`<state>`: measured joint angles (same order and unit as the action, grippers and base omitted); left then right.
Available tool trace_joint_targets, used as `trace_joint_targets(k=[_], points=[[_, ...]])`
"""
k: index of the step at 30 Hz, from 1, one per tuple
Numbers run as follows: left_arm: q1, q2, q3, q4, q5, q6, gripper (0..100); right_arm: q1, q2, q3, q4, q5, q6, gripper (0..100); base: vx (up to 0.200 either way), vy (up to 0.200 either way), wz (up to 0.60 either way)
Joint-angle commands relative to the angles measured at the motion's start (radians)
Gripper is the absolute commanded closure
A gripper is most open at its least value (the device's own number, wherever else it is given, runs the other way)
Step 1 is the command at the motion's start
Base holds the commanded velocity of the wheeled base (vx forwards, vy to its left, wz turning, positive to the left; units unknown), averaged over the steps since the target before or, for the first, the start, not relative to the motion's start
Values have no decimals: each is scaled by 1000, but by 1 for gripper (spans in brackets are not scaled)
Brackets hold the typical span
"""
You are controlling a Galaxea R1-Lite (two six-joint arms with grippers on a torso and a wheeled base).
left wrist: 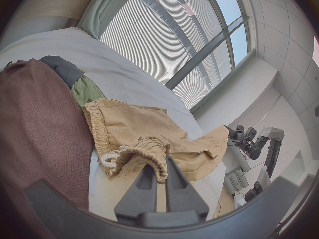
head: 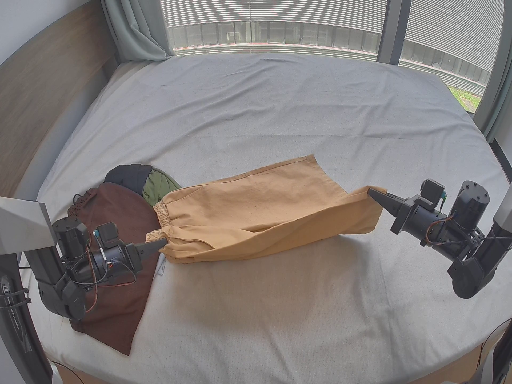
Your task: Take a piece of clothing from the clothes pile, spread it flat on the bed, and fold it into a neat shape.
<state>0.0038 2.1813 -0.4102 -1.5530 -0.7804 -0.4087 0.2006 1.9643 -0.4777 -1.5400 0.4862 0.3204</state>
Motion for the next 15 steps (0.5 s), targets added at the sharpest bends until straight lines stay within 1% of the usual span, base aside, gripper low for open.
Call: trace_joint_targets(k=[1,7,9,15], points=[[1,-1,-10,-1,9,-21,100,-3,42,-44,0,0,0,100,0,0,0],[1,-1,-27,-1,24,-32,100,-6,68,-95,0,-8,2,100,0,0,0],[-2,-1,-38,-1,52,-44,100,-4,85,-131,1,-35,0,100,0,0,0],[-15,2,-64,-1,109,-84,100,-9,139,-253,9,-37,16,100,0,0,0]])
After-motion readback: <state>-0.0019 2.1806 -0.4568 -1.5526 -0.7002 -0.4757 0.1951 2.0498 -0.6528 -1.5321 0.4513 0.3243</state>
